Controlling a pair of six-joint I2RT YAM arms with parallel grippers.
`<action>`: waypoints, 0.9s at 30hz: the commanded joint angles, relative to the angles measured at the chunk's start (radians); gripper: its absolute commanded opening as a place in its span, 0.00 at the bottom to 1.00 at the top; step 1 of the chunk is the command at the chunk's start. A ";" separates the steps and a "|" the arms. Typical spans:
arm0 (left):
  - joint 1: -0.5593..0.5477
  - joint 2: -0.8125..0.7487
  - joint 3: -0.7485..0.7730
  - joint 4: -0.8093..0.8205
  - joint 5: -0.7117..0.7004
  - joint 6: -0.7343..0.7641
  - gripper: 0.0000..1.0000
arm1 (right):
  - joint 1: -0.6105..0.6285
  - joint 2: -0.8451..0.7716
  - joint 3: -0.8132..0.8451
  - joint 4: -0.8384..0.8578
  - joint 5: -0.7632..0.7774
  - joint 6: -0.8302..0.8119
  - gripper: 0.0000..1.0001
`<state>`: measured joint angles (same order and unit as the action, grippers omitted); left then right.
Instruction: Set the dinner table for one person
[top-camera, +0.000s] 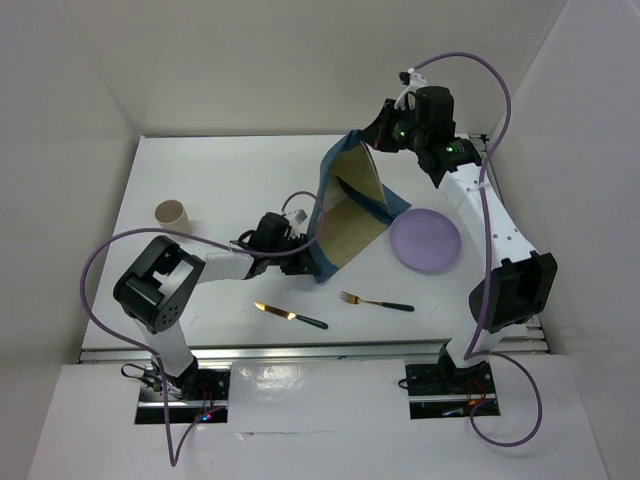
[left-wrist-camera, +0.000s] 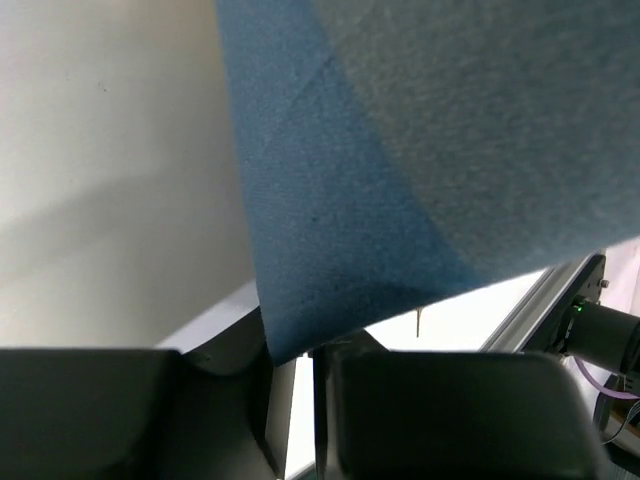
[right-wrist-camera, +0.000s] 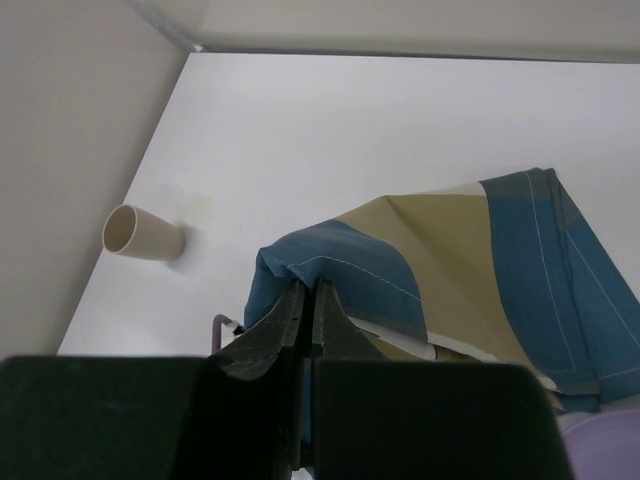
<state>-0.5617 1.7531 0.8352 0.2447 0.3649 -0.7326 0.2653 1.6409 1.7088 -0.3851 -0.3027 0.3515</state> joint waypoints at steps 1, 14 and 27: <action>-0.004 -0.023 0.008 0.005 0.011 0.025 0.21 | -0.020 -0.066 0.002 0.034 -0.023 0.007 0.00; 0.126 -0.271 0.068 -0.298 -0.156 0.094 0.00 | -0.049 -0.056 0.035 0.012 -0.041 0.015 0.00; 0.451 -0.448 0.637 -0.841 -0.210 0.334 0.00 | -0.078 -0.194 0.016 -0.038 -0.041 -0.023 0.00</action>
<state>-0.1448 1.3407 1.4071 -0.4351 0.1444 -0.4728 0.1951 1.5581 1.7142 -0.4191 -0.3340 0.3477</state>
